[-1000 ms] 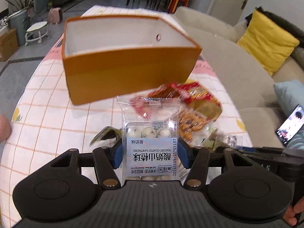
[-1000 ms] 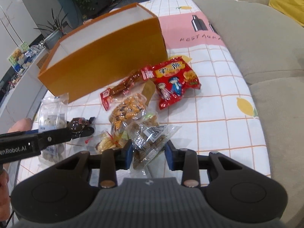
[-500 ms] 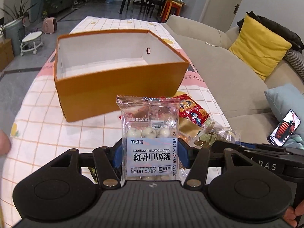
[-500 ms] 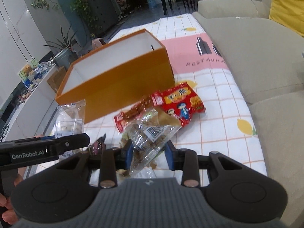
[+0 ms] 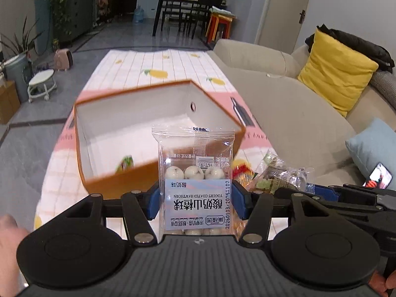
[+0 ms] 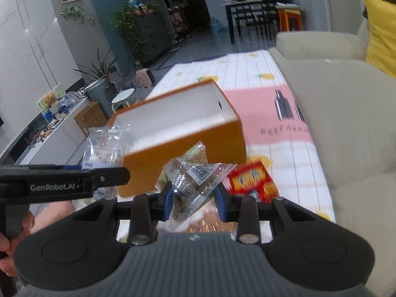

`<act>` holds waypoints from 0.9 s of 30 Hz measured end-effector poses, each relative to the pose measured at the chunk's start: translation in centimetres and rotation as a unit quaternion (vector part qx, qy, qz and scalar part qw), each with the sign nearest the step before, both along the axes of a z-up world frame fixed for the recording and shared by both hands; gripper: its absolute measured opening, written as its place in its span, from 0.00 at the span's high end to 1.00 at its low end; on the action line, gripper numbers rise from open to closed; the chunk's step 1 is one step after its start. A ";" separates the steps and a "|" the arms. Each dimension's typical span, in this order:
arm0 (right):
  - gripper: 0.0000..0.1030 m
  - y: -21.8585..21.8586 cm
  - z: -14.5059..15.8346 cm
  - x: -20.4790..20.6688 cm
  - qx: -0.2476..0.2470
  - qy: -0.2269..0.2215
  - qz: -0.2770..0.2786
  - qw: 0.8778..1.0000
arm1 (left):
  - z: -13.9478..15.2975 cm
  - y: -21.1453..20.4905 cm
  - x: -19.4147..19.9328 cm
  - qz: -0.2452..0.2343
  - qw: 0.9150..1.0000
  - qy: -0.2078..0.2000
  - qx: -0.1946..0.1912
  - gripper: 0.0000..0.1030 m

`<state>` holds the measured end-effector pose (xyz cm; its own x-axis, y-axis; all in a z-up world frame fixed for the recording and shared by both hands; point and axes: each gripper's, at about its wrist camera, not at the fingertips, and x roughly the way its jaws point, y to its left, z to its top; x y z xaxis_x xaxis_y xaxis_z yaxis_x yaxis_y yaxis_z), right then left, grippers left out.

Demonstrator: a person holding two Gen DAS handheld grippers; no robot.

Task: Organize snacks
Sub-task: 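Lift and carry the yogurt-ball pack and dried-fruit bag over the box with both tools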

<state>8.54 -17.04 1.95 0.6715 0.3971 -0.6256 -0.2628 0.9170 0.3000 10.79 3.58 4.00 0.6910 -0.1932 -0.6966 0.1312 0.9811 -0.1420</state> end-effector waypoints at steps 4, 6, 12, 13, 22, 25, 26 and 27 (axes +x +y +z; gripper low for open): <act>0.69 1.3 1.5 2.1 -0.009 -0.027 0.015 0.999 | 1.2 0.3 1.9 0.001 1.000 -0.012 0.012 0.37; 0.69 1.9 2.0 3.3 -0.013 -0.036 0.019 0.999 | 1.6 0.8 3.0 0.004 1.000 -0.011 0.009 0.37; 0.69 4.2 2.4 7.5 -0.026 -0.044 0.030 0.998 | 1.9 2.9 6.3 0.016 1.000 0.004 0.001 0.37; 0.69 4.6 2.4 8.3 -0.028 -0.044 0.032 0.998 | 1.7 3.3 7.0 0.020 1.000 0.010 0.002 0.37; 0.69 9.6 0.2 14.4 -0.051 -0.016 0.062 0.997 | -1.0 6.9 12.5 0.039 0.996 0.077 0.034 0.37; 0.69 11.0 -1.0 16.3 -0.065 -0.005 0.080 0.995 | -2.2 7.6 14.2 0.032 0.993 0.095 0.065 0.37; 0.69 11.4 -1.3 16.9 -0.069 0.001 0.087 0.994 | -2.6 7.8 14.7 0.031 0.991 0.103 0.078 0.37; 0.69 11.8 -1.6 17.3 -0.072 0.006 0.092 0.993 | -3.2 7.9 15.2 0.031 0.989 0.112 0.090 0.37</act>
<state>25.85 -5.27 0.33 0.5881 0.4185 -0.6921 -0.4280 0.8871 0.1728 25.97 11.47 0.76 0.5219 -0.0144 -0.8529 0.0545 0.9984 0.0165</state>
